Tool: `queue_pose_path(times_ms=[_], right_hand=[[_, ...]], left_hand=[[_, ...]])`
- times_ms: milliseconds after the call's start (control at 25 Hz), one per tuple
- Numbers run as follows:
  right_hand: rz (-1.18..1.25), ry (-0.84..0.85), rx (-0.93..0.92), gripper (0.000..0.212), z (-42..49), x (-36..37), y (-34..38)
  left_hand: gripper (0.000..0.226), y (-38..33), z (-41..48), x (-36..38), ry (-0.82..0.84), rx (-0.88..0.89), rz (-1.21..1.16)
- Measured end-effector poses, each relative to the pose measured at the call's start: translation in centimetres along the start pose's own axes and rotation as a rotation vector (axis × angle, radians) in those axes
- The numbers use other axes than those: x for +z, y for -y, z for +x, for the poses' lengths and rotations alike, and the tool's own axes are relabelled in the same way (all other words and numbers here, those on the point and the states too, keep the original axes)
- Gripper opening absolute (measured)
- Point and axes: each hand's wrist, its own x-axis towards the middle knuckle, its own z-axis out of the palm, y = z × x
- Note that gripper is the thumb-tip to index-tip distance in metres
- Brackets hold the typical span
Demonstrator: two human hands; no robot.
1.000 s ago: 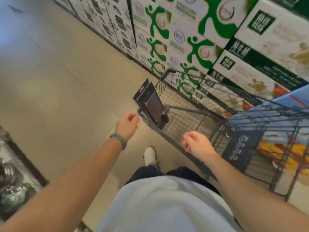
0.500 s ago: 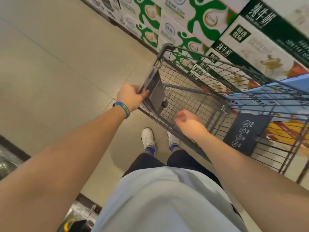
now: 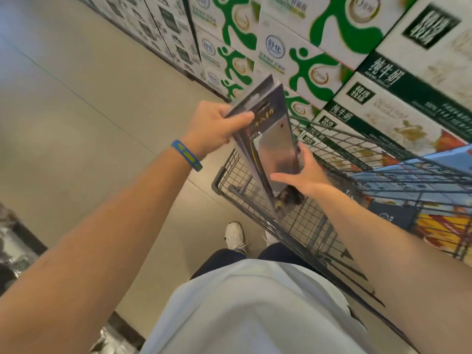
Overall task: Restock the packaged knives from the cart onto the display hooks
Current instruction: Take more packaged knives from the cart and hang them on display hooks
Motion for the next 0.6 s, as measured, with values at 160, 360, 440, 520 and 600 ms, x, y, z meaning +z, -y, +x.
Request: queue_pose_path(times_ms=[160,360,440,520,600], right_hand=[[0.067,-0.117,-0.122,0.101,-1.4,-2.1,3.4],[0.272,-0.176,-0.257,0.08,-4.8,-1.3,4.7],[0.484,-0.217,-0.233,0.07,-5.9,-0.6,4.6],[0.67,-0.259,-0.164,0.07,-6.9,-0.2,4.4],[0.736,-0.305,-0.079,0.081,-8.0,0.0,4.0]], left_hand=[[0.049,-4.6,0.3,-3.2,-0.103,0.053,-0.231],[0.04,-5.3,-0.1,-1.4,0.003,0.013,-0.784],[0.043,-3.6,-1.8,1.7,0.146,-0.057,-0.899],[0.048,-1.1,-4.2,5.0,0.152,-0.222,-0.81],[0.06,0.8,-5.7,7.2,0.13,-0.325,-0.688]])
